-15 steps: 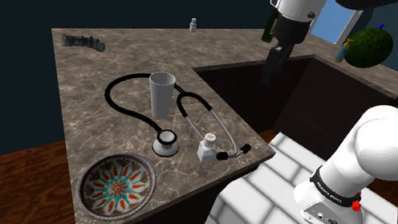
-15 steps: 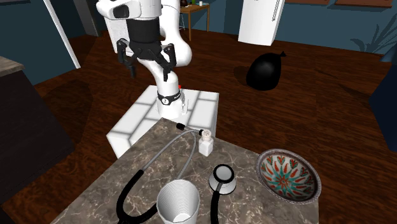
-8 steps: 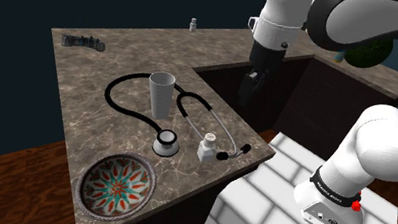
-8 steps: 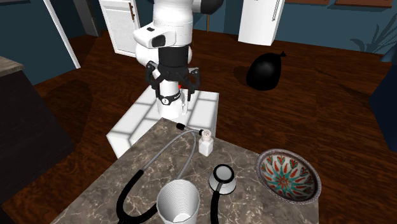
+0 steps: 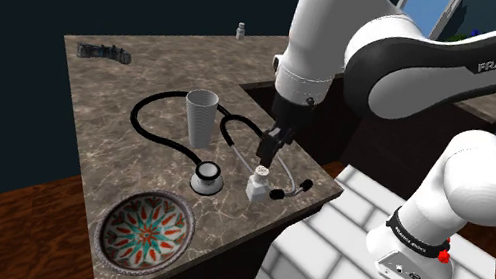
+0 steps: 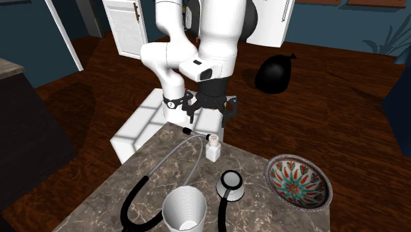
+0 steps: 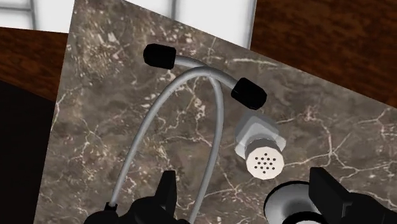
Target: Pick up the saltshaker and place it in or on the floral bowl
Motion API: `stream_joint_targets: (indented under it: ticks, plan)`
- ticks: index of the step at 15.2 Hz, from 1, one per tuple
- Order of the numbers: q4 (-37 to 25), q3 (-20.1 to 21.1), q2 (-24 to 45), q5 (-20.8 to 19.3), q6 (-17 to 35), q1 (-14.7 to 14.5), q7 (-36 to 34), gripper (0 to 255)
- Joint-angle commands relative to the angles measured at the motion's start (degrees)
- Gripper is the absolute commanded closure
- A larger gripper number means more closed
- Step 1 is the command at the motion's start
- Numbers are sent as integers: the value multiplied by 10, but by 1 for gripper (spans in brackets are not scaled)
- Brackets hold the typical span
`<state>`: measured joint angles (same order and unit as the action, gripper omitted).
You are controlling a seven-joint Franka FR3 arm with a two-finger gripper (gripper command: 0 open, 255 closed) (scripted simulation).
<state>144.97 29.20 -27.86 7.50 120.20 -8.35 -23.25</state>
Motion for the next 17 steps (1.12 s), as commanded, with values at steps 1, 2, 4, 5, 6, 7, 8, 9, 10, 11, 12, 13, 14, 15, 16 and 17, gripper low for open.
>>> stream_joint_targets:
  ticks: [1,2,4,5,6,7,8,9,10,11,12,13,14,15,16,17]
  plan:
    - [-7,30,35,-7,33,3,-34,0]
    - [-9,35,41,-9,38,4,-40,0]
    - [0,38,50,-12,56,7,-42,0]
    - [5,40,55,-14,64,8,-44,0]
    - [9,42,60,-15,73,9,-46,0]
    - [13,44,65,-17,82,11,-47,0]
    - [17,46,71,-20,92,13,-49,0]
    - [23,50,80,-23,106,16,-52,0]
    - [23,50,80,-23,106,16,-52,0]
    - [24,50,79,-23,106,15,-52,0]
    - [24,50,80,-23,106,15,-52,0]
    - [23,50,80,-23,106,15,-52,0]
    - [23,50,80,-23,106,16,-52,0]
    - [23,50,80,-23,106,16,-52,0]
    - [23,50,80,-23,106,16,-52,0]
    - [23,50,79,-23,106,15,-52,0]
